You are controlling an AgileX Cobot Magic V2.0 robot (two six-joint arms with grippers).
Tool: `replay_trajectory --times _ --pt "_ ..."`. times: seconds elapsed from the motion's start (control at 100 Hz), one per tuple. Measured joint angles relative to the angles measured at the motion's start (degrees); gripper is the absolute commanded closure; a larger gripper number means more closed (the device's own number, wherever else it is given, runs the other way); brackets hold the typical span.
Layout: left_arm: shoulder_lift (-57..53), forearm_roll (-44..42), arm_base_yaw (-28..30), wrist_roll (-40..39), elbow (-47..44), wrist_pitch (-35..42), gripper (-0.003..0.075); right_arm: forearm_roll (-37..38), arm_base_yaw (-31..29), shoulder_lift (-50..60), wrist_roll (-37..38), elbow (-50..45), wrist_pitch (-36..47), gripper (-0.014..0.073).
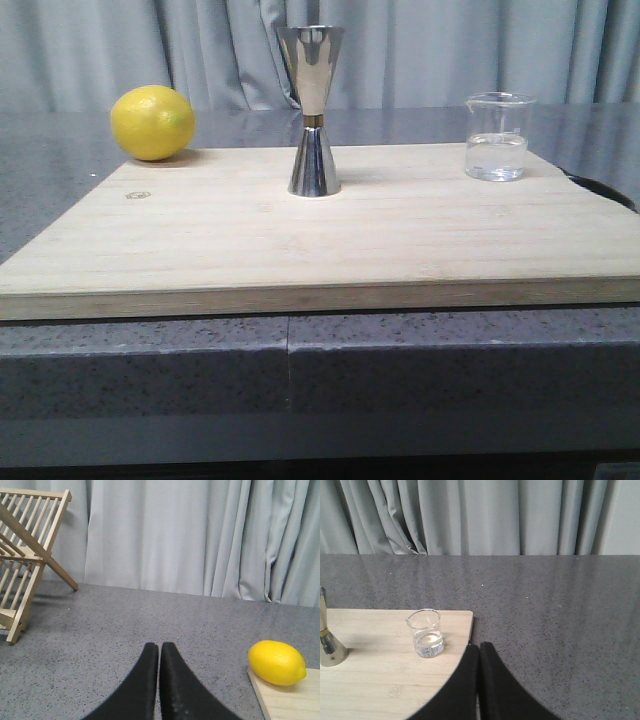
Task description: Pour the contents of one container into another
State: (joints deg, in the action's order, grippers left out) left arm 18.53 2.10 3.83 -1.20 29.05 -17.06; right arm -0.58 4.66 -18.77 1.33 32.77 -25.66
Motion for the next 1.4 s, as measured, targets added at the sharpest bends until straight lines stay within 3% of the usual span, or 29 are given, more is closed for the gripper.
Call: replay_trajectory --times 0.34,0.46,0.51,0.65,0.68,0.75,1.24,1.4 --pt "0.0 0.5 0.0 0.0 0.0 0.0 0.0741 0.0 0.0 0.0 0.0 0.0 0.0 0.0658" --pt "0.0 0.5 0.0 0.0 0.0 0.9 0.0715 0.0 0.0 0.0 0.0 0.0 0.0 0.0575" --pt "0.0 0.5 0.0 0.0 0.0 1.3 0.0645 0.0 0.0 0.0 0.0 0.0 0.0 0.0447" --pt "0.0 -0.8 0.0 0.0 0.0 1.3 0.0302 0.9 0.0 0.0 0.0 0.0 0.5 0.0094" --pt "0.0 -1.0 0.0 0.0 0.0 1.3 0.0233 1.2 0.0 0.0 0.0 0.0 0.6 0.005" --pt "0.0 -1.1 0.0 0.0 0.0 1.3 0.0162 1.6 0.0 0.0 0.0 0.0 0.7 -0.0007" --pt "0.0 -0.1 0.0 0.0 0.0 1.9 0.0281 2.0 0.0 0.0 0.0 0.0 0.7 -0.0009" --pt "0.0 0.9 0.0 0.0 0.2 1.5 0.0283 1.8 0.0 0.0 0.0 0.0 0.6 -0.0009"
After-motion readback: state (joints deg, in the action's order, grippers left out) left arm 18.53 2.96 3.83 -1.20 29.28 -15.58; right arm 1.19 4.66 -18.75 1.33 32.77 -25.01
